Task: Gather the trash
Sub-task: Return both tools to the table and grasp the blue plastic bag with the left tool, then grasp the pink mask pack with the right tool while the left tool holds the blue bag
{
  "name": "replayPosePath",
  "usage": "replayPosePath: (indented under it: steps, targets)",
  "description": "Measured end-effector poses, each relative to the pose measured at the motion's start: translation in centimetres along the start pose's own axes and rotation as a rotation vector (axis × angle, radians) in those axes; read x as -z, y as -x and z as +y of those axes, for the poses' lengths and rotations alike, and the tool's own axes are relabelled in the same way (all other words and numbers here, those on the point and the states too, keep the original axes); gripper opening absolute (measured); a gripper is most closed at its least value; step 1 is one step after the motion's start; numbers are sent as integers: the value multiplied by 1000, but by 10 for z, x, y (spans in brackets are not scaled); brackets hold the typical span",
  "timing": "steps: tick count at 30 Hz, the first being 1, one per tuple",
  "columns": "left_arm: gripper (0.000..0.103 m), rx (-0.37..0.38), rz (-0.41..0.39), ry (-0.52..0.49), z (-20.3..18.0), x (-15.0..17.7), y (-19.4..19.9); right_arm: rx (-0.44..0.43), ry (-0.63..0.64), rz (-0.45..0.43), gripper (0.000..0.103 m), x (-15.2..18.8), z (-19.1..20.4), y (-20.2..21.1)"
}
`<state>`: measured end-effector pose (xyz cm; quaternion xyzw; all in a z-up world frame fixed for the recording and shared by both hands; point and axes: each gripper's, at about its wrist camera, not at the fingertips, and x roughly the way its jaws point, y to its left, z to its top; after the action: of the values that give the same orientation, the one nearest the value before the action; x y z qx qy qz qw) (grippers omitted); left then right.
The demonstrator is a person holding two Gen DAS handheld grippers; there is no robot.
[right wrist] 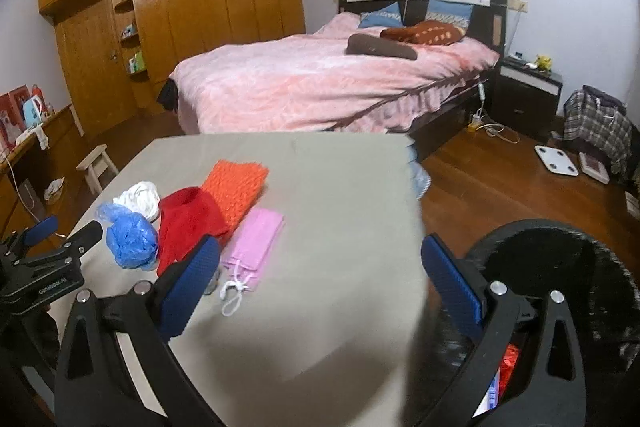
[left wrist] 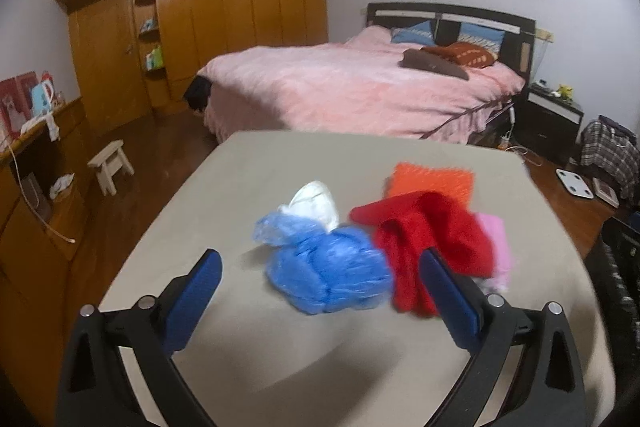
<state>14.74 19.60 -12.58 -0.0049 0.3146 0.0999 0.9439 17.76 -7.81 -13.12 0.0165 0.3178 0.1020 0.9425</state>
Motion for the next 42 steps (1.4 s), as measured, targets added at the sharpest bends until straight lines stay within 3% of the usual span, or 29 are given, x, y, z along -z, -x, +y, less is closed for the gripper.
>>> replayPosePath:
  steps: [16, 20, 22, 24, 27, 41, 42]
  targets:
    - [95, 16, 117, 23, 7, 3, -75, 2, 24, 62, 98, 9, 11, -56]
    - [82, 46, 168, 21, 5, 5, -86, -2, 27, 72, 98, 11, 12, -63]
    - [66, 69, 182, 21, 4, 6, -89, -4, 30, 78, 98, 12, 12, -66]
    - [58, 86, 180, 20, 3, 7, -88, -5, 32, 84, 98, 13, 13, -70]
    - [50, 94, 170, 25, 3, 8, -84, -4, 32, 99, 98, 15, 14, -75]
    - [43, 78, 128, 27, 12, 16, -50, -39, 31, 176, 97, 17, 29, -102]
    - [43, 75, 134, 23, 13, 16, -53, -44, 33, 186, 93, 17, 30, -105]
